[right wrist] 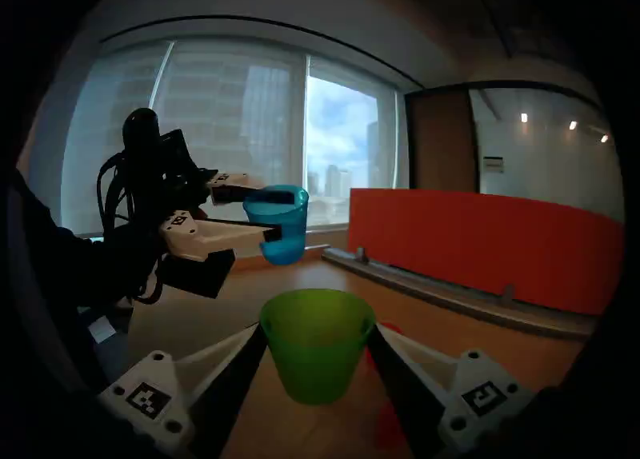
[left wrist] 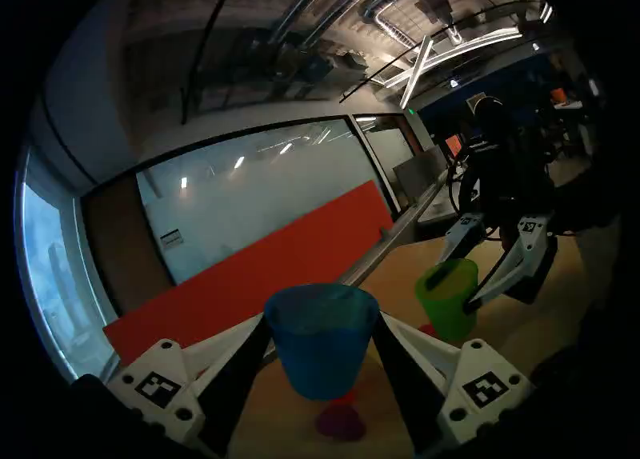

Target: Pour water

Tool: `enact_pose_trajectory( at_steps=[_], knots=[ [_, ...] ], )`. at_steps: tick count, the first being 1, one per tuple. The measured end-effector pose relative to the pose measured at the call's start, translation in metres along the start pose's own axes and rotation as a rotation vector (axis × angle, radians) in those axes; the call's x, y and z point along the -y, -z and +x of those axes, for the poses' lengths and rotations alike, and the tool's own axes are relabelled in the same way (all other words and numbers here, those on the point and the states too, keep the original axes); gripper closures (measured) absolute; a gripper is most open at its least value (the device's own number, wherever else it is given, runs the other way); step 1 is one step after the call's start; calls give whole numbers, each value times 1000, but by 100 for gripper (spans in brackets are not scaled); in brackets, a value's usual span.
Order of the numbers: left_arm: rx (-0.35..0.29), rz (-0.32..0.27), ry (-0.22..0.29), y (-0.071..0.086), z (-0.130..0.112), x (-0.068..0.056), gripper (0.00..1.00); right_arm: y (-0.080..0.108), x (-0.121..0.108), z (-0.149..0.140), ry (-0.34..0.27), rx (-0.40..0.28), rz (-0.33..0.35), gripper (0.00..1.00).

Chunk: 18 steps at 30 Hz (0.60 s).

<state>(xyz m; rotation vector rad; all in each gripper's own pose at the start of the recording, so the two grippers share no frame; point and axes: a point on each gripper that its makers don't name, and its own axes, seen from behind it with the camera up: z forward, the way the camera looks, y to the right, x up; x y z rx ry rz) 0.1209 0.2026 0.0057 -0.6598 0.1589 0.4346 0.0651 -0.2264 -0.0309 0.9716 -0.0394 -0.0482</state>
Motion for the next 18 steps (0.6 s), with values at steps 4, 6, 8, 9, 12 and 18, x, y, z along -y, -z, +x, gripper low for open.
enact_pose_trajectory(
  at_steps=[4,6,8,9,12,18],
  knots=[
    [-6,5,-42,-2,5,-1,14,-3,3,-1,3,3,10,9],
    [-12,9,-61,-2,9,0,14,-5,5,-1,4,4,14,9],
    [-21,18,-84,-3,14,2,14,-6,6,-2,3,5,16,9],
    [-25,22,-95,-3,16,3,14,-7,6,-2,2,5,18,9],
    [-35,30,-132,-3,23,4,14,-9,8,-2,3,3,23,10],
    [-46,42,-213,-2,34,4,14,-12,12,-4,6,9,35,10]
  ],
)
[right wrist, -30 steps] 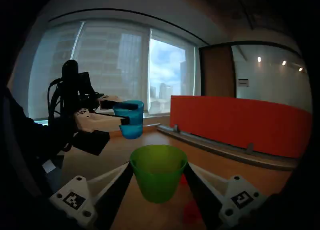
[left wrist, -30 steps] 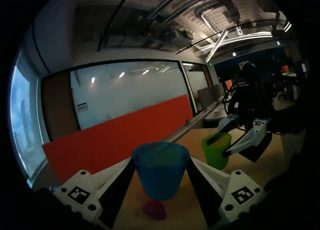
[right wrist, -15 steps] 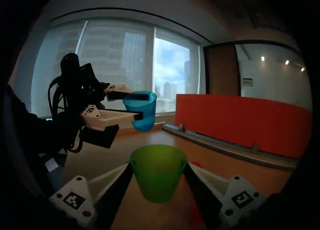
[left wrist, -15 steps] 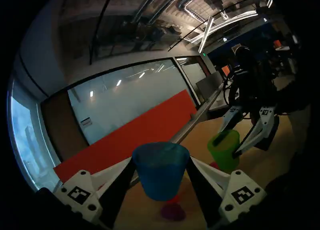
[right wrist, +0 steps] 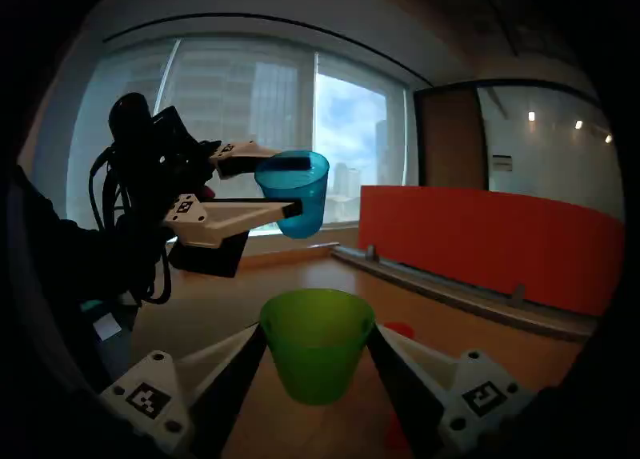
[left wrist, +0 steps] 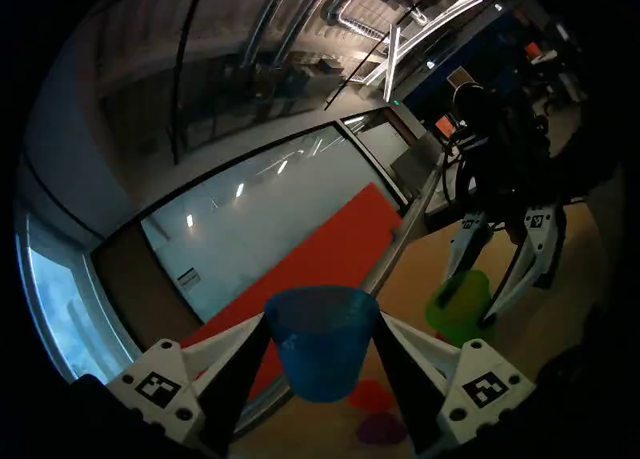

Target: Pour water

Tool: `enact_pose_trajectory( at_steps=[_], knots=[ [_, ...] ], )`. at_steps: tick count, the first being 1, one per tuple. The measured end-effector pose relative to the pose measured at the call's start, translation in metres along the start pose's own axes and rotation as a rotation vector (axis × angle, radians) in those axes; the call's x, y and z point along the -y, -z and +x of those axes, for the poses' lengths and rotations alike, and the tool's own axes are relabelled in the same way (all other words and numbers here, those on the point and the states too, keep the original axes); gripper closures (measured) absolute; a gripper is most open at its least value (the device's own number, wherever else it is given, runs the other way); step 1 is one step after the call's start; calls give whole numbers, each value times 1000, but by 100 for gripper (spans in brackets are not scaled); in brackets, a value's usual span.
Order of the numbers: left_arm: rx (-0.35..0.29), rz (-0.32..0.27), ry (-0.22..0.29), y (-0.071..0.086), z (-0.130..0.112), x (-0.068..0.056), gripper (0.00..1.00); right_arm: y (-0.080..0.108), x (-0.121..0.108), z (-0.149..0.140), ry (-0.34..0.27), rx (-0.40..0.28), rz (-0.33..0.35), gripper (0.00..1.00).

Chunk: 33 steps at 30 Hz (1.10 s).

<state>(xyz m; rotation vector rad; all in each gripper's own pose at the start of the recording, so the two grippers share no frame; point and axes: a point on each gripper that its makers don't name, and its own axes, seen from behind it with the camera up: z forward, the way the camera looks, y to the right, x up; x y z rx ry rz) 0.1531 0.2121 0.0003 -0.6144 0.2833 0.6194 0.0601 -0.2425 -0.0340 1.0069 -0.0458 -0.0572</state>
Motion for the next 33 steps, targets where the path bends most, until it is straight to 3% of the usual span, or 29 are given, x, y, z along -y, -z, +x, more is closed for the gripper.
enact_pose_trajectory(
  at_steps=[9,33],
  knots=[
    [3,5,-94,0,9,3,14,-3,4,-2,-1,3,12,9],
    [-1,18,-264,-11,14,4,14,-15,13,-5,18,18,37,9]
  ],
)
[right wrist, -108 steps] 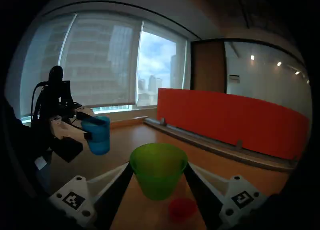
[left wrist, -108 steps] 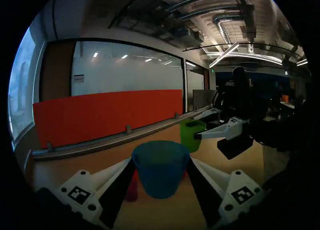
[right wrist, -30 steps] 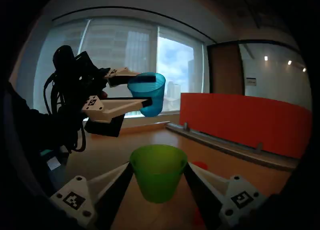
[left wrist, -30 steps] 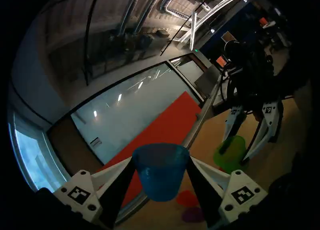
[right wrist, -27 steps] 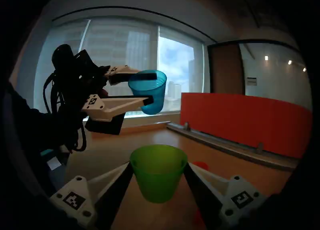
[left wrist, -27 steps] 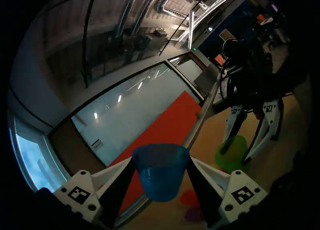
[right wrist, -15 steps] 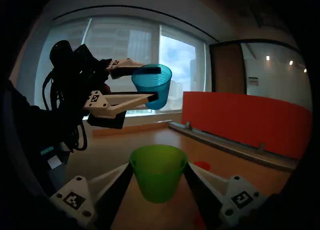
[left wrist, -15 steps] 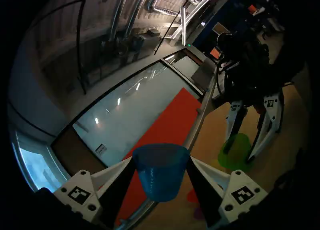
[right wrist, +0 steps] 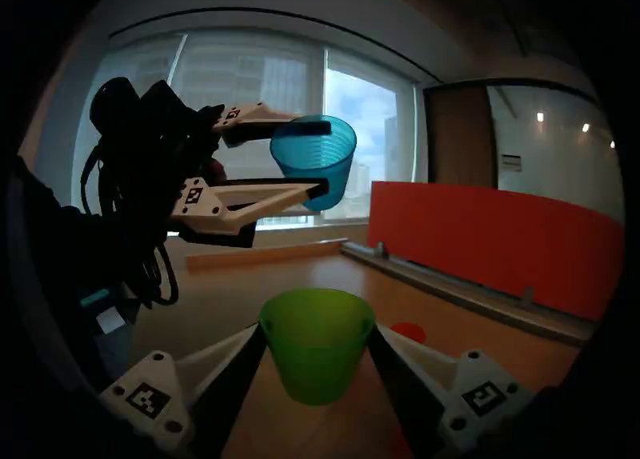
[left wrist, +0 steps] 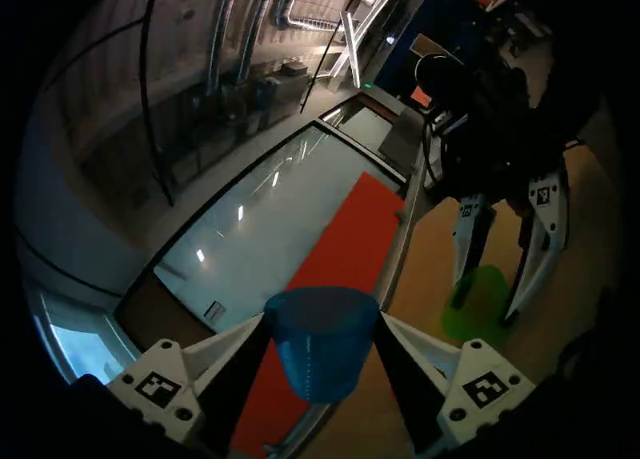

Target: Pour water

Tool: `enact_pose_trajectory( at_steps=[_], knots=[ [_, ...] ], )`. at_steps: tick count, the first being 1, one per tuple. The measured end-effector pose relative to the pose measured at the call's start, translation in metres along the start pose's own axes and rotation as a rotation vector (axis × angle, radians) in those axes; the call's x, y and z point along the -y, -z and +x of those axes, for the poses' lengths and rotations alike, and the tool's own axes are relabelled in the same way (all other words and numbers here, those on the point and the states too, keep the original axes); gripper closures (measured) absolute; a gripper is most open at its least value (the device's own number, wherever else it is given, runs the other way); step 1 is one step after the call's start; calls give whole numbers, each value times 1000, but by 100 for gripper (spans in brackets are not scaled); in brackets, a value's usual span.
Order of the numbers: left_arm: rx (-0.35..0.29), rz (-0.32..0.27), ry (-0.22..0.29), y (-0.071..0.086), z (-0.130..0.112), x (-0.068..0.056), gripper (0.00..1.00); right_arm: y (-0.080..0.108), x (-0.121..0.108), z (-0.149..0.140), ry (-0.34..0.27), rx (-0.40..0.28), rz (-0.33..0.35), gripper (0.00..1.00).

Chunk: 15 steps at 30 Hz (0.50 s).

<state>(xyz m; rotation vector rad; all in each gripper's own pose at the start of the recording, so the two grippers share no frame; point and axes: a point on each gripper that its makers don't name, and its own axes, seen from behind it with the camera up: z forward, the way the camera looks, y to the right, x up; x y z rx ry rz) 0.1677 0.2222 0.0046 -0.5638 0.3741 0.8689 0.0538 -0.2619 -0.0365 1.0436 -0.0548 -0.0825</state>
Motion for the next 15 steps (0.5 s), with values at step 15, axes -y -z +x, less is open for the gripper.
enact_pose_trajectory(
  at_steps=[15],
  knots=[
    [-11,3,-78,-6,11,1,14,-3,5,2,6,2,16,9]
  ],
)
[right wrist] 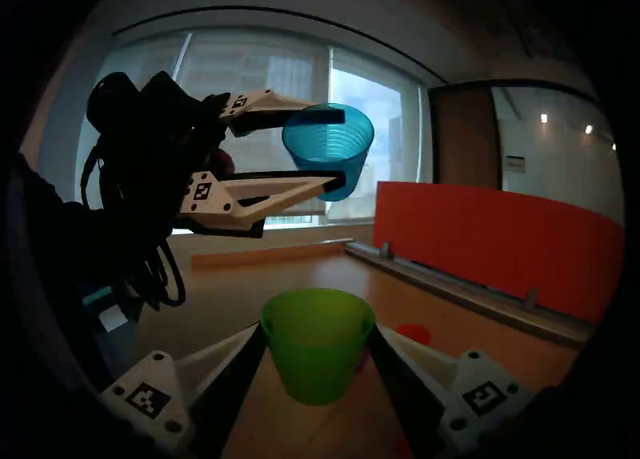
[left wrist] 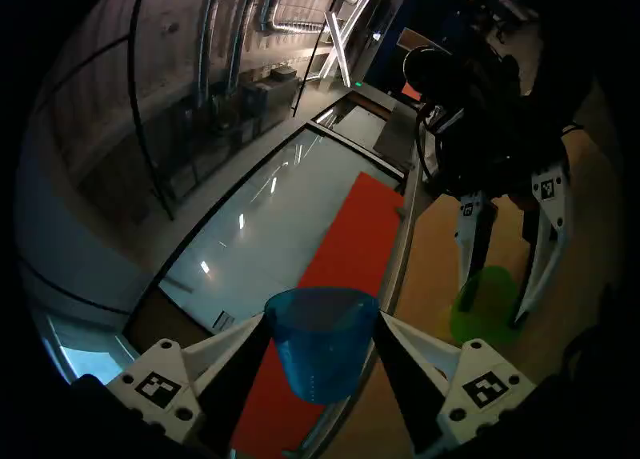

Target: Pour water

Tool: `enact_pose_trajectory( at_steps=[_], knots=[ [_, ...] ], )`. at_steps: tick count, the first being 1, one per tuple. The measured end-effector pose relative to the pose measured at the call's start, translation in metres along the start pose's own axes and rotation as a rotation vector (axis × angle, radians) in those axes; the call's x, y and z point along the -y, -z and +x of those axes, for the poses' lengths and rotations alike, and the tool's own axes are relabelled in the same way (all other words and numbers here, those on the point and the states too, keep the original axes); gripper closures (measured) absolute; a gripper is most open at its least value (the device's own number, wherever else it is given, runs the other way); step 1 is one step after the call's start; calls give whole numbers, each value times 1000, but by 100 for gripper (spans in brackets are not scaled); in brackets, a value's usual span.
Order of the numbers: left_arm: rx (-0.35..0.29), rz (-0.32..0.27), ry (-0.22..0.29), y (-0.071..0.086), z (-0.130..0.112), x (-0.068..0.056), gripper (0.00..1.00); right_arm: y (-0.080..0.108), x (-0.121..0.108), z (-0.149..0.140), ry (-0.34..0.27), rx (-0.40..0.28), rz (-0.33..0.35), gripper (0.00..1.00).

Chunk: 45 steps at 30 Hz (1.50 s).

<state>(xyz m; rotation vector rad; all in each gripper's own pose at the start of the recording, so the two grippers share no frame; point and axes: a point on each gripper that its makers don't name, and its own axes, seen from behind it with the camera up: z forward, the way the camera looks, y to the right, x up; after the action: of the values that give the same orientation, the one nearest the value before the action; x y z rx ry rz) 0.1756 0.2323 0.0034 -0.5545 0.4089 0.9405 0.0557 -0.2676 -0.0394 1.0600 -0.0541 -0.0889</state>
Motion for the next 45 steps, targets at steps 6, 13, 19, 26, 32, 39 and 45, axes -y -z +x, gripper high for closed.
enact_pose_trajectory(
  at_steps=[6,13,19,26,32,39,45],
  knots=[
    [0,-8,-28,-1,4,-2,14,1,0,1,1,-2,1,9],
    [1,-2,-68,-3,9,-1,14,2,-1,1,0,-4,1,10],
    [-4,-1,-86,-4,13,-1,14,3,-1,0,-1,-8,1,9],
    [-6,-4,-117,-3,17,-2,14,3,-1,3,1,-17,1,10],
    [-9,-4,-132,-3,19,-2,14,4,-3,3,-2,-20,-2,10],
    [-14,0,-159,-1,21,-4,14,5,-5,3,-2,-22,-7,10],
    [-17,7,-179,-1,24,-1,14,6,-5,4,-4,-26,-5,10]
  ],
)
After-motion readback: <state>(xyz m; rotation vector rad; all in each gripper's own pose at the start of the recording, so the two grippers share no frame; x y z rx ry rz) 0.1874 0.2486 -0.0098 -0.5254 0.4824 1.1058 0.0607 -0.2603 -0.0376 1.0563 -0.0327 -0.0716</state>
